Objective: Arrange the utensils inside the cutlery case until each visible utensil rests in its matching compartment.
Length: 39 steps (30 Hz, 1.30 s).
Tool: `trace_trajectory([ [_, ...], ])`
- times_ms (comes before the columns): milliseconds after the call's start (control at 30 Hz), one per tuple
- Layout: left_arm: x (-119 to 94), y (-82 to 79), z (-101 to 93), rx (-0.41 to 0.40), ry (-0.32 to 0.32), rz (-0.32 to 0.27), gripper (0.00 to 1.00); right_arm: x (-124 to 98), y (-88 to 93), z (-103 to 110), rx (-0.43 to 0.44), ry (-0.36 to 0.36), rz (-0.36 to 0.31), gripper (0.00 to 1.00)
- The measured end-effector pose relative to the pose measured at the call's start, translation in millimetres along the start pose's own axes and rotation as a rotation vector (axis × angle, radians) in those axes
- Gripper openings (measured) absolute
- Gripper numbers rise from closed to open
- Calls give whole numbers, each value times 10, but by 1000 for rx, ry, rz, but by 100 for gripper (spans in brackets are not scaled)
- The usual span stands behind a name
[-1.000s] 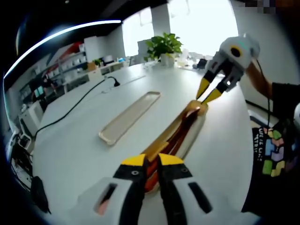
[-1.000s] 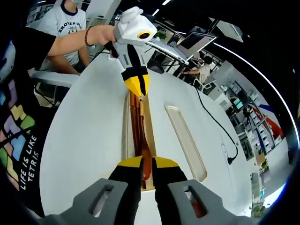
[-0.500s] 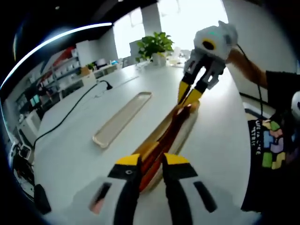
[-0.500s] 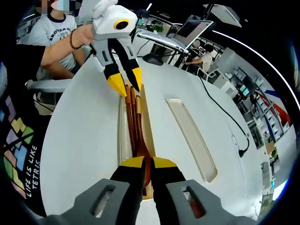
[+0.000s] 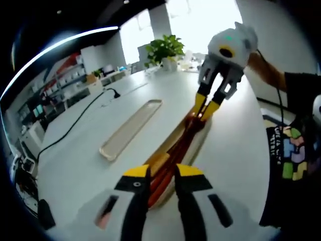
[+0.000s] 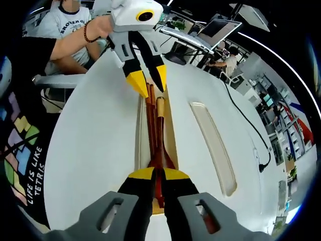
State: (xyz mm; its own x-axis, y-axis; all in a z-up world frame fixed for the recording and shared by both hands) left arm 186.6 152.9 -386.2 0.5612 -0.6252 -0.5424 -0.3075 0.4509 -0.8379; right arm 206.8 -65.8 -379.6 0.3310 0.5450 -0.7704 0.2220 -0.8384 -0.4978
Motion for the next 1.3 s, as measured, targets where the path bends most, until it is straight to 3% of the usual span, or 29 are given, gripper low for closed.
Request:
trace_trajectory([
  [200,2,-5,17,-11,0,2,21,-13,1,7,8,-6,-2,4],
  [367,-65,-129,90,-78,4,-60,21,-116,-6,-125,57,62,-55,6],
  [633,-1,-235,275,-115,-38,-59,21,-274,84,-420,131,169,-96,8],
  [867,164,-340,506,-195,-59,-62,21,-321,247,-692,199,250,-70,12],
  [1033,268,-401,679,-229,-109,-41,21,-320,389,-883,264,287,-53,13],
  [1100,307,-419,743,-248,-121,-38,22,-286,473,-969,298,294,-32,16],
  [1167,431,-387,842,-232,-153,38,28,-174,631,-1141,368,324,12,17],
  [1233,479,-395,884,-267,-159,30,28,-129,694,-1190,380,325,56,17],
  [1300,508,-393,904,-291,-151,24,29,-89,737,-1255,418,345,51,18],
])
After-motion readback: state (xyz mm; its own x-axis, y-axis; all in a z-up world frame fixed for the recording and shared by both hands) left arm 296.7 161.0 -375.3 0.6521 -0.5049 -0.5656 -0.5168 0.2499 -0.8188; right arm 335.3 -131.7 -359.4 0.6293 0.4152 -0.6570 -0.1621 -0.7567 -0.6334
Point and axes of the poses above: the point that each gripper's makers call its tool centre point, and the gripper's own axes: x roughly forward along the fingers, z roughly to its left, y roughly out of its underside, the point moved 9 cm from there along -x, roughly backward along the fingers, and after that the axes turned 6 degrees about -x, right-handed, at the moved point
